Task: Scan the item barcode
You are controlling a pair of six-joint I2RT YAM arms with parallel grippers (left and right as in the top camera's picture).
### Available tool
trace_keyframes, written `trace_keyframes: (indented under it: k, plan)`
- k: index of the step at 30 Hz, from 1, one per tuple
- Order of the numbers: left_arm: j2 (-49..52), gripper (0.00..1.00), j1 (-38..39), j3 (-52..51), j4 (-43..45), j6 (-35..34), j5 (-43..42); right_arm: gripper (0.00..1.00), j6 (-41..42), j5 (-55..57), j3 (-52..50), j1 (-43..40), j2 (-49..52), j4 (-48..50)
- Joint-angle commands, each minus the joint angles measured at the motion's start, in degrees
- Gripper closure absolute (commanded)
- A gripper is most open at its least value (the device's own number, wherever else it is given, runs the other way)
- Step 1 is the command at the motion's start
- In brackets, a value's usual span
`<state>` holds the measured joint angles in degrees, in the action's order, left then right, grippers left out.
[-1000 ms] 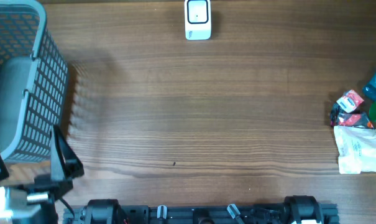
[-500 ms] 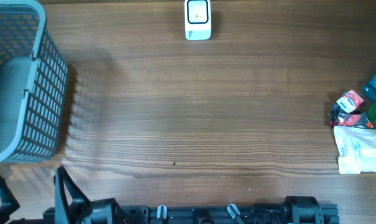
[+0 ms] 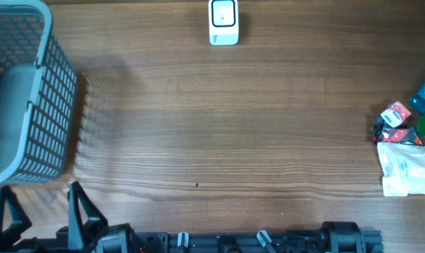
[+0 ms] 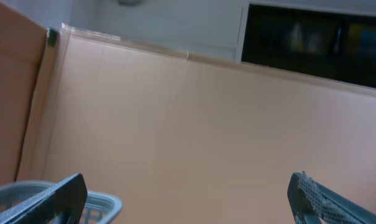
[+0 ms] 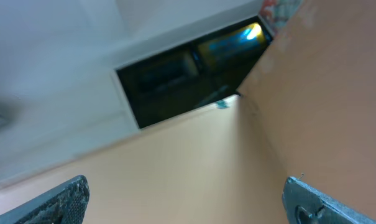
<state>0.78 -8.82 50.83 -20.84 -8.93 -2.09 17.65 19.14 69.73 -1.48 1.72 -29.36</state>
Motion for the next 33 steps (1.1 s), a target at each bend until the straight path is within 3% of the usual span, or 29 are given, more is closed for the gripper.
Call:
trace_keyframes:
  k: [1, 3, 6, 9, 12, 18, 26, 33]
  plan:
    - [-0.5, 0.0, -0.5, -0.1, 2.1, -0.5, -1.0, 0.0, 13.4, -1.3, -1.7, -0.4, -1.4, 3.5]
    - [-0.5, 0.0, -0.5, -0.1, 3.2, -0.5, -0.8, 0.0, 20.8, -1.2, -4.6, -0.4, -1.4, 4.7]
    - [-0.5, 0.0, -0.5, -0.1, 4.2, -0.5, -0.8, 0.0, 20.5, -2.2, -11.3, -0.4, -1.4, 7.7]
    - [-0.5, 0.0, -0.5, -0.1, 4.8, -0.5, -0.8, 0.0, 8.2, -20.3, -21.0, -0.4, -1.4, 19.4]
    - [-0.5, 0.0, -0.8, -0.1, 4.8, -0.5, -0.8, 0.0, 3.9, -31.3, -29.9, -0.4, -1.4, 31.5]
    - [-0.5, 0.0, -1.5, -0.1, 4.7, -0.5, -0.4, 0.0, -0.4, -33.7, -45.8, -0.4, -0.2, 39.6]
    - [-0.5, 0.0, -2.9, -0.1, 4.4, -0.5, -0.4, 0.0, 2.4, -32.1, -66.9, -0.4, 0.0, 64.3]
    - [-0.5, 0.0, -3.4, -0.2, 3.7, -0.5, -0.4, 0.0, 2.0, -27.9, -69.4, -0.4, 0.0, 57.2]
